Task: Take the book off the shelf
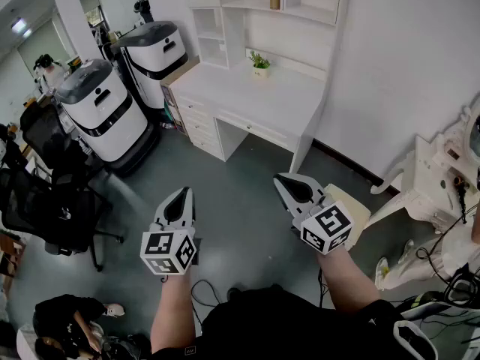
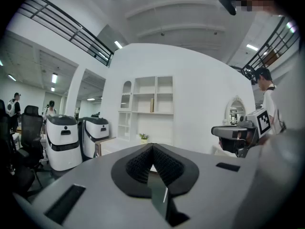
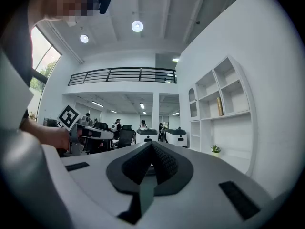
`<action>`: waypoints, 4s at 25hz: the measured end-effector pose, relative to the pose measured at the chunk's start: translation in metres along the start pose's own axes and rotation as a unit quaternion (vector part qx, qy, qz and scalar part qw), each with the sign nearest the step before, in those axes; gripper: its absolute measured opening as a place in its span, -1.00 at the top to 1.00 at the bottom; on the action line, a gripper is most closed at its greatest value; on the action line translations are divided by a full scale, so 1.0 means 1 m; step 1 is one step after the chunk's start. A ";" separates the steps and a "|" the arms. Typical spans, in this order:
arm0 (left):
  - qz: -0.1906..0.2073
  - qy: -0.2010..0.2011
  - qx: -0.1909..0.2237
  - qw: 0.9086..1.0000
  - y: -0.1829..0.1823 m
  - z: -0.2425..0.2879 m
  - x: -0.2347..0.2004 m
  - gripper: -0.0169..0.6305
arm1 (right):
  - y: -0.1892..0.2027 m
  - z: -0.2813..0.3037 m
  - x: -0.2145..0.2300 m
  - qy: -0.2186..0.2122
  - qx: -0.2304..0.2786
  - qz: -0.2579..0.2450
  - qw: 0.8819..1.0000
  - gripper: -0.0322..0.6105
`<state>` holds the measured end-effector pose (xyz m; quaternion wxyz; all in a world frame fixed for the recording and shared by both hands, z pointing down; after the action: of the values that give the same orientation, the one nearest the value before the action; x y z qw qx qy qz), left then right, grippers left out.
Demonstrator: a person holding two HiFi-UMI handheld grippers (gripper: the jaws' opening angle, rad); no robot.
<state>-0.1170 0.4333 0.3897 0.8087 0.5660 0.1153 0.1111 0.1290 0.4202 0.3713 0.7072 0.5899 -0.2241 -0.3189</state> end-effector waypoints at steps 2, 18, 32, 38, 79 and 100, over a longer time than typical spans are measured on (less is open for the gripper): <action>0.000 -0.001 0.000 1.000 0.000 0.001 0.002 0.92 | 0.000 -0.002 0.001 -0.001 0.000 -0.002 1.000 0.86; 0.010 0.000 -0.003 1.000 0.007 0.004 0.064 0.92 | 0.018 -0.055 0.022 -0.009 -0.007 0.012 1.000 0.86; 0.004 0.003 -0.007 1.000 0.010 -0.004 0.069 0.76 | 0.022 -0.055 0.016 -0.011 -0.009 0.019 1.000 0.48; 0.012 0.005 -0.005 1.000 0.009 -0.005 0.064 0.54 | 0.021 -0.049 0.016 -0.012 -0.012 0.023 1.000 0.22; 0.012 0.001 -0.021 1.000 0.016 0.026 0.097 -0.17 | 0.050 -0.066 0.043 -0.029 -0.044 0.040 0.998 -0.49; 0.012 0.068 -0.035 0.997 -0.025 0.180 -0.043 -0.17 | 0.024 0.126 0.108 0.003 -0.091 0.055 0.994 -0.49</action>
<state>-0.0999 0.2516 0.4282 0.8171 0.5296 0.1590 0.1633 0.1219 0.2582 0.4143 0.7752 0.5106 -0.2238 -0.2971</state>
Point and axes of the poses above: the fingertips, and each gripper's own axes: z forward along the fingers, x to its right, y out of its underside, the point moved 4 cm from there along -z, backward along the fingers, and after that the axes turned 11 degrees about -x, right-handed, at the moved point
